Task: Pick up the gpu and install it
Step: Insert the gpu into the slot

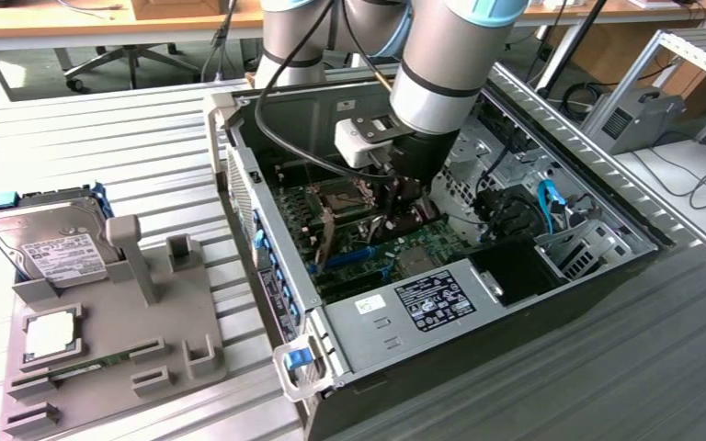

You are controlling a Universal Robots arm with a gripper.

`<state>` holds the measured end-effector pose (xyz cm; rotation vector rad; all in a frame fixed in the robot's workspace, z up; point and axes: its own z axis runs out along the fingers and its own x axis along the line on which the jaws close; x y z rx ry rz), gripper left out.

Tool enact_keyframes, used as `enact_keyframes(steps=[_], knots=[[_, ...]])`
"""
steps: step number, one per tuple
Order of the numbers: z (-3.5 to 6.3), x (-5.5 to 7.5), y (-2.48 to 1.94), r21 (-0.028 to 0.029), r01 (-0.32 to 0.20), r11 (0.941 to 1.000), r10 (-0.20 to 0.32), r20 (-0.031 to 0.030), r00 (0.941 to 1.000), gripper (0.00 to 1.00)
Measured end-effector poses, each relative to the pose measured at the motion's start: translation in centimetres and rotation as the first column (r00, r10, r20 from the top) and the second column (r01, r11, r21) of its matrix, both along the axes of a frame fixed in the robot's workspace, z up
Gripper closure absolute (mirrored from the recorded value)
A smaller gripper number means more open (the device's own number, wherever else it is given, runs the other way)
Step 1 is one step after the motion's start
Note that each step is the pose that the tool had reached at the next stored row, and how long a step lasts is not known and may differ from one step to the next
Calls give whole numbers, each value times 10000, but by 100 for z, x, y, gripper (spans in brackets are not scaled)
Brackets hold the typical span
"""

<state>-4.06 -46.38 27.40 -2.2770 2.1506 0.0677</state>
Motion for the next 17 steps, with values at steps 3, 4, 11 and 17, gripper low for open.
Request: enact_keyframes(steps=[3, 4, 11, 17], knots=[[-9, -19, 0, 0, -1, 10000, 1, 0, 10000, 74], [-12, -25, 0, -1, 0, 10000, 0, -1, 10000, 74], [-18, -100, 18, 0, 8, 10000, -8, 0, 10000, 74], [-18, -217, 41, 1, 95, 10000, -95, 0, 10000, 74]])
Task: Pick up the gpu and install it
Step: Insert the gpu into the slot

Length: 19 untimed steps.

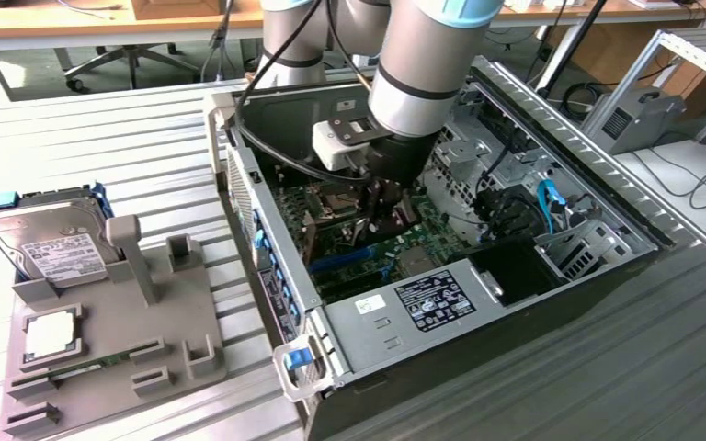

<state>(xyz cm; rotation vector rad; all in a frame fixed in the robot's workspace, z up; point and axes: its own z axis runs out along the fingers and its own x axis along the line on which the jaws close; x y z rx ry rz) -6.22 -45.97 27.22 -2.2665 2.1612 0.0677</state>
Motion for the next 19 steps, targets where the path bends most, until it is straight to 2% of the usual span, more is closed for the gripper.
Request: enact_keyframes(steps=[12, 14, 17, 19], knots=[[-5, -187, 12, -4, 342, 9994, -342, 0, 9994, 74], [-9, -207, 10, -22, 344, 9994, -344, 0, 9994, 74], [-14, -224, -2, -83, 347, 9994, -347, 1, 9994, 74], [-23, -225, -3, -97, 364, 9993, -364, 2, 9993, 74]])
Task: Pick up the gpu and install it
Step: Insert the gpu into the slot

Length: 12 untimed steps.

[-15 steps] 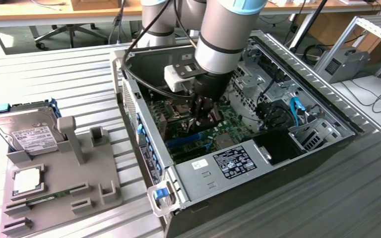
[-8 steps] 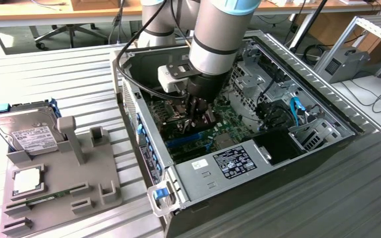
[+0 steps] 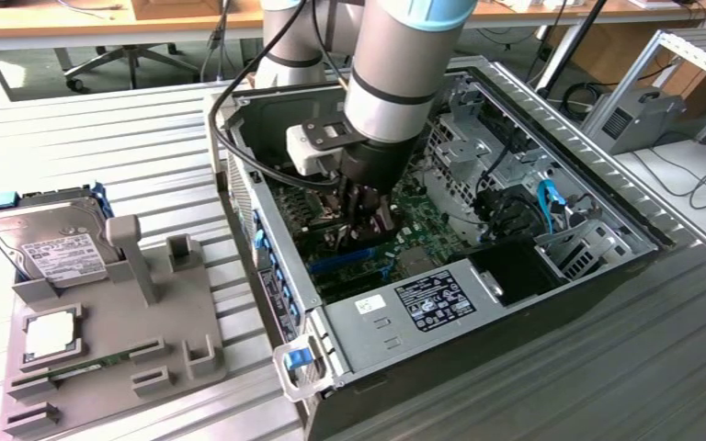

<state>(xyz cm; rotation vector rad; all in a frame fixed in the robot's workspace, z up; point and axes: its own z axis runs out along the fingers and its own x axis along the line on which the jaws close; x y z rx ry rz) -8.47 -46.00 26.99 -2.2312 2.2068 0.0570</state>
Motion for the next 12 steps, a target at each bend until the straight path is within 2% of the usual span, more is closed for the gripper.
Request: enact_keyframes(steps=[6, 12], knots=[[-11, -19, 8, -1, 257, 9997, -257, 0, 9997, 74], [-17, -45, 5, 1, 272, 9996, -272, 1, 9996, 74]])
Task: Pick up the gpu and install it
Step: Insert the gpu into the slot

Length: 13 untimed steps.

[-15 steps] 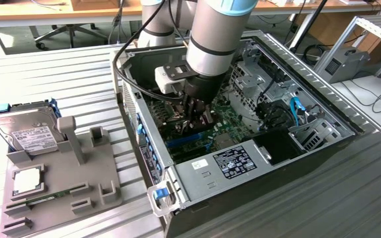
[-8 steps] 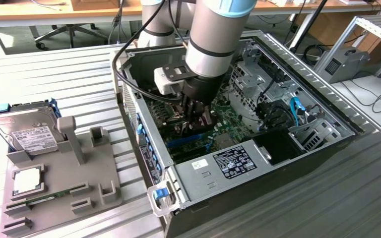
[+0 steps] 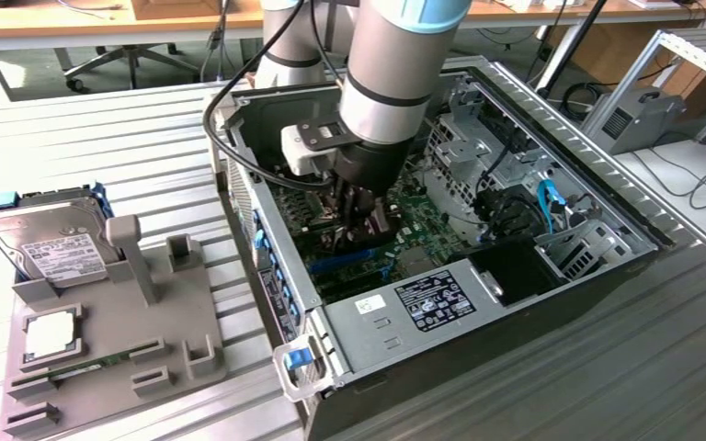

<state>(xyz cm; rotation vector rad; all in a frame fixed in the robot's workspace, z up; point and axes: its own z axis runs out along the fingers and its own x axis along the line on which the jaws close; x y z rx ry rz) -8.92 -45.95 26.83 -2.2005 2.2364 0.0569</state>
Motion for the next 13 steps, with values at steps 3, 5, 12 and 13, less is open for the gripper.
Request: enact_keyframes(steps=[3, 5, 12, 13], knots=[[-12, -3, -7, -2, 1, 10000, -1, -1, 10000, 74], [-29, -3, -9, -4, 1, 10000, -1, -1, 10000, 74], [-98, -3, -13, -5, 0, 10000, 0, -1, 10000, 74], [-104, -3, -13, -5, 1, 10000, -1, -2, 10000, 74]])
